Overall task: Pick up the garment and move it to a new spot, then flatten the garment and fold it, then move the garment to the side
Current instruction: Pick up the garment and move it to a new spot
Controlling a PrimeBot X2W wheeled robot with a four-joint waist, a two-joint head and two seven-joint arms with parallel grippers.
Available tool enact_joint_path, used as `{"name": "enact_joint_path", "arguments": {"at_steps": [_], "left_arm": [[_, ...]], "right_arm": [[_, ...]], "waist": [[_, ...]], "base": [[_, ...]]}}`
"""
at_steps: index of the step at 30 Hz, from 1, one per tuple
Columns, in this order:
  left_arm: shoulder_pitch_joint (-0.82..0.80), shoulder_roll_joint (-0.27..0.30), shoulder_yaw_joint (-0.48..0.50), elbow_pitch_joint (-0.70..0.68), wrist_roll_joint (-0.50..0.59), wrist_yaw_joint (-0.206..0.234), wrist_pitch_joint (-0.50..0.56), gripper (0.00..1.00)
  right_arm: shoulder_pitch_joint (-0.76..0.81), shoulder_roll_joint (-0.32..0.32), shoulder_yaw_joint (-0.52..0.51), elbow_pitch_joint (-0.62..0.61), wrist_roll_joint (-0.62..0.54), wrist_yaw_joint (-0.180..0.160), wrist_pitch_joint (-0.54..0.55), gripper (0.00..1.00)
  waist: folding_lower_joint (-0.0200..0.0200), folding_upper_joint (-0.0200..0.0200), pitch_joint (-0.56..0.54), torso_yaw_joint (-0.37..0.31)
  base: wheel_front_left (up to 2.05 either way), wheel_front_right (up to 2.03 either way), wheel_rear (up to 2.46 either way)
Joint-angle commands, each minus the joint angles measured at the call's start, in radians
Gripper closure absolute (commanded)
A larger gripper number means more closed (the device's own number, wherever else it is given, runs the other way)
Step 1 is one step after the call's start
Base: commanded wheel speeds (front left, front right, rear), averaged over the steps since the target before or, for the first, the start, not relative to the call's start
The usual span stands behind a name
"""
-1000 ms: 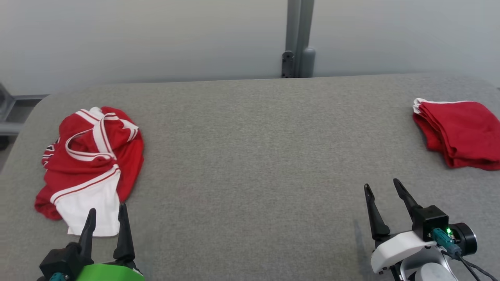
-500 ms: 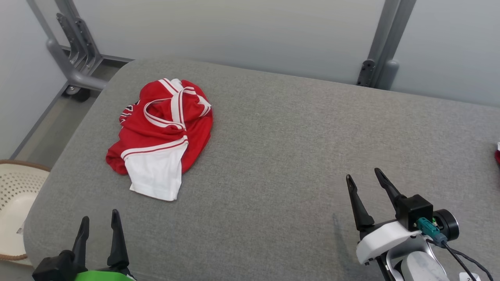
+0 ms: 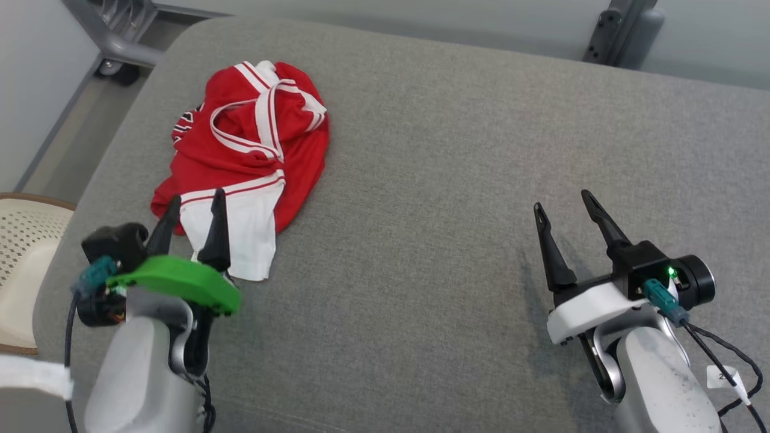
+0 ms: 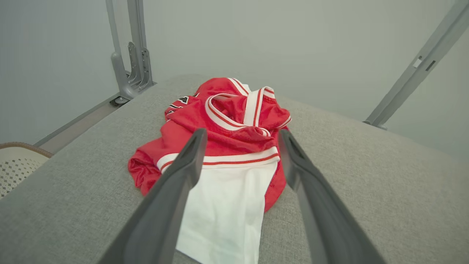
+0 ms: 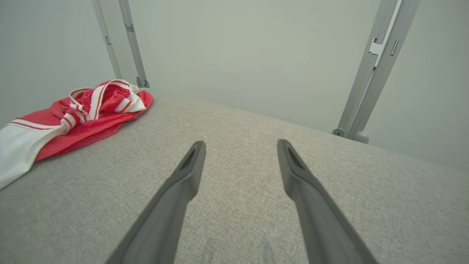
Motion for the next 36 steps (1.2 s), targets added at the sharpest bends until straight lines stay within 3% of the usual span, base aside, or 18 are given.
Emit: {"name": "enact_joint_path", "arguments": {"at_steps": [1, 10, 17, 18, 19, 20, 27, 36], "left_arm": [[-0.062, 0.018, -0.007, 0.039, 0.001, 0.001, 0.03, 0.0], [-0.286, 0.05, -0.036, 0.276, -0.077, 0.002, 0.164, 0.0], [-0.343, 0.117, -0.007, 0.427, -0.057, 0.081, 0.143, 0.0], [-0.346, 0.125, 0.005, 0.438, -0.066, 0.087, 0.129, 0.22], [-0.346, 0.136, 0.014, 0.446, -0.071, 0.086, 0.119, 0.74], [-0.343, 0.142, 0.019, 0.452, -0.079, 0.077, 0.116, 1.0], [-0.316, 0.181, 0.045, 0.37, -0.113, 0.052, 0.088, 1.0], [-0.281, 0.2, -0.018, -0.009, -0.094, 0.06, 0.242, 1.0]], "right_arm": [[-0.027, -0.005, 0.008, 0.002, -0.007, -0.001, -0.003, 0.0], [-0.079, -0.004, 0.025, 0.003, 0.02, -0.001, -0.003, 0.0], [-0.084, -0.004, 0.026, -0.005, 0.046, -0.001, -0.003, 0.0], [-0.08, -0.004, 0.023, -0.005, 0.05, -0.001, -0.003, 0.0], [-0.074, -0.004, 0.024, -0.005, 0.055, -0.001, -0.003, 0.0], [-0.066, -0.004, 0.022, -0.004, 0.057, -0.001, -0.003, 0.0], [-0.018, -0.004, 0.02, -0.001, 0.091, -0.001, -0.003, 0.0], [0.019, -0.004, 0.035, -0.007, 0.143, -0.001, -0.003, 0.0]], "waist": [[0.0, 0.0, 0.161, -0.11], [0.0, 0.0, 0.217, -0.207], [0.0, 0.0, 0.212, -0.257], [0.0, 0.0, 0.207, -0.261], [0.0, 0.0, 0.2, -0.266], [0.0, 0.0, 0.193, -0.268], [0.0, 0.0, 0.112, -0.288], [0.0, 0.0, 0.023, -0.374]], "base": [[0.0, 0.0, 0.0], [0.0, 0.0, 0.0], [0.0, 0.0, 0.0], [0.0, 0.0, 0.0], [0.0, 0.0, 0.0], [0.0, 0.0, 0.0], [0.0, 0.0, 0.0], [0.0, 0.0, 0.0]]}}
